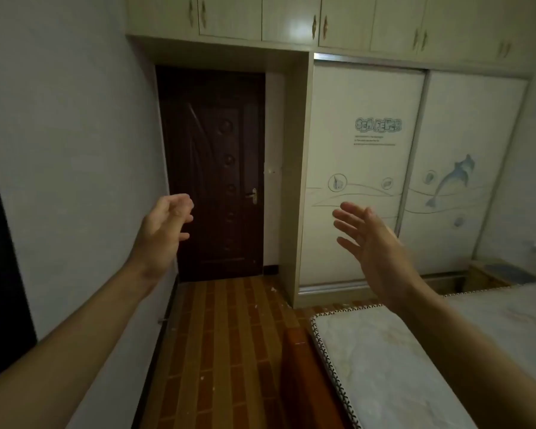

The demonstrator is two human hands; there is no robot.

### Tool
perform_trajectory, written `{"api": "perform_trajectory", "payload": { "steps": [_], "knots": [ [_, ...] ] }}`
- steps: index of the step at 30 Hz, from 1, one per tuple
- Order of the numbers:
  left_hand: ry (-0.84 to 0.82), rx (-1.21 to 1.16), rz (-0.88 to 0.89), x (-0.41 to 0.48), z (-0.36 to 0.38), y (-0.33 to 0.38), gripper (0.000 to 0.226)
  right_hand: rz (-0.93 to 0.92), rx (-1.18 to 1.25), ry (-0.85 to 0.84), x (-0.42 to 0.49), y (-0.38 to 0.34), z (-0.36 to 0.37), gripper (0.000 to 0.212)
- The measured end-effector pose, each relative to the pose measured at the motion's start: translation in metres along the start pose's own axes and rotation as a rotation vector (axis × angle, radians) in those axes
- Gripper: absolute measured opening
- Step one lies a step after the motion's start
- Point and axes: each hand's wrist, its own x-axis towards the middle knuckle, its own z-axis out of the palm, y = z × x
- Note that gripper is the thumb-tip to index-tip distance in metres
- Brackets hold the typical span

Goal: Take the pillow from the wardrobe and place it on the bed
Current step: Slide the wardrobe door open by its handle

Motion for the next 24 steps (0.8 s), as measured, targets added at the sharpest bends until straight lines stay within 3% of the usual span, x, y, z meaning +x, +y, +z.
{"api": "perform_trajectory", "payload": {
  "steps": [11,20,24],
  "knots": [
    [0.007,-0.018,-0.063,0.110,0.029,-0.106,0.043,0.040,0.087,0.006,0.135,0.090,0.019,0.059],
    [0.066,0.043,-0.083,0.244,0.061,-0.185,0.047,0.033,0.124,-0.009,0.303,0.162,0.013,0.062],
    [0.046,0.061,-0.094,0.289,0.072,-0.224,0.039,0.044,0.126,-0.037,0.352,0.197,0.018,0.060]
  ]
}}
